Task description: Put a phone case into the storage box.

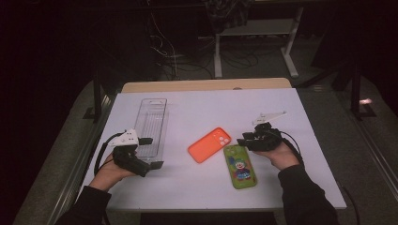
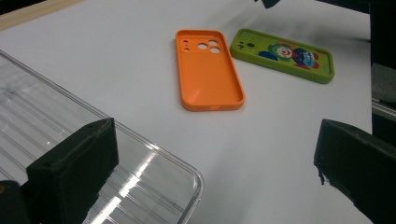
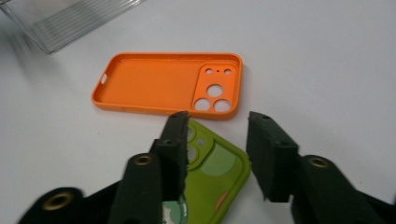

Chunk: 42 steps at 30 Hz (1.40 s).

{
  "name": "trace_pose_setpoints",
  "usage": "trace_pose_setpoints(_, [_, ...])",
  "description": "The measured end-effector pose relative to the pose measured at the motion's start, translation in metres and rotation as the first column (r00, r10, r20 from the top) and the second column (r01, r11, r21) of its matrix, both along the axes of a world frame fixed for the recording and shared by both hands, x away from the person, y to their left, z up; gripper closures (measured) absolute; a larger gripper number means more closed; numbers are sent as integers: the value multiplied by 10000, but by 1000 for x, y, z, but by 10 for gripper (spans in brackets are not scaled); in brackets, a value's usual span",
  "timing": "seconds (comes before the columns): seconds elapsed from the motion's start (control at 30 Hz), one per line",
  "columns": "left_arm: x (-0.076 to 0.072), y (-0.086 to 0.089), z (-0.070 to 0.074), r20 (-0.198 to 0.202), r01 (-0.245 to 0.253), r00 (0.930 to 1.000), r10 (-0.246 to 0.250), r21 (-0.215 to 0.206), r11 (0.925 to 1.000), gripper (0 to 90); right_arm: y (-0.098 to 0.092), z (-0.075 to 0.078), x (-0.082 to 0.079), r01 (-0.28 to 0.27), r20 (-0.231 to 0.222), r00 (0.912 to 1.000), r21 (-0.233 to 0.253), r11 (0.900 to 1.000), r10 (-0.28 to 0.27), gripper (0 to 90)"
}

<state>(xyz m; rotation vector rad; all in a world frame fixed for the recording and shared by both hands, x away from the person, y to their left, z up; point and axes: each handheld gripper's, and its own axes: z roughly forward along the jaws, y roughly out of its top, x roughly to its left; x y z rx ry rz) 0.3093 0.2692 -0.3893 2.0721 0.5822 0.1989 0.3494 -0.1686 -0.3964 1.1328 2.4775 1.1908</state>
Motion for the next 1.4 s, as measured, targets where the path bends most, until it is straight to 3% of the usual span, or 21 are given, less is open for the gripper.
trace_pose_setpoints(0.07, [-1, -1, 0, -62, -55, 10000, 54, -124, 9999, 0, 2, -1, 3, -33, -73, 10000, -21, 10000, 32, 647])
trace_pose_setpoints(0.17, [-1, -1, 0, -47, -44, 10000, 43, -116, 9999, 0, 9, -7, 14, -45, -432, 9991, -81, 10000, 42, 773])
trace_pose_setpoints(0.4, [-1, 0, 1, -78, -114, 9999, 112, -165, 9998, 0, 22, -20, 29, -196, -740, 9971, -254, 9995, 176, 869])
trace_pose_setpoints(0.9, [-2, -1, -1, -100, -117, 9999, 117, -51, 9999, 0, 33, -36, 40, -332, -800, 9964, -691, 9971, 276, 880])
trace_pose_setpoints(1.4, [-2, -1, -1, -71, -136, 9999, 136, -53, 9999, 0, 40, -38, 46, -328, -829, 9962, -823, 9961, 259, 881])
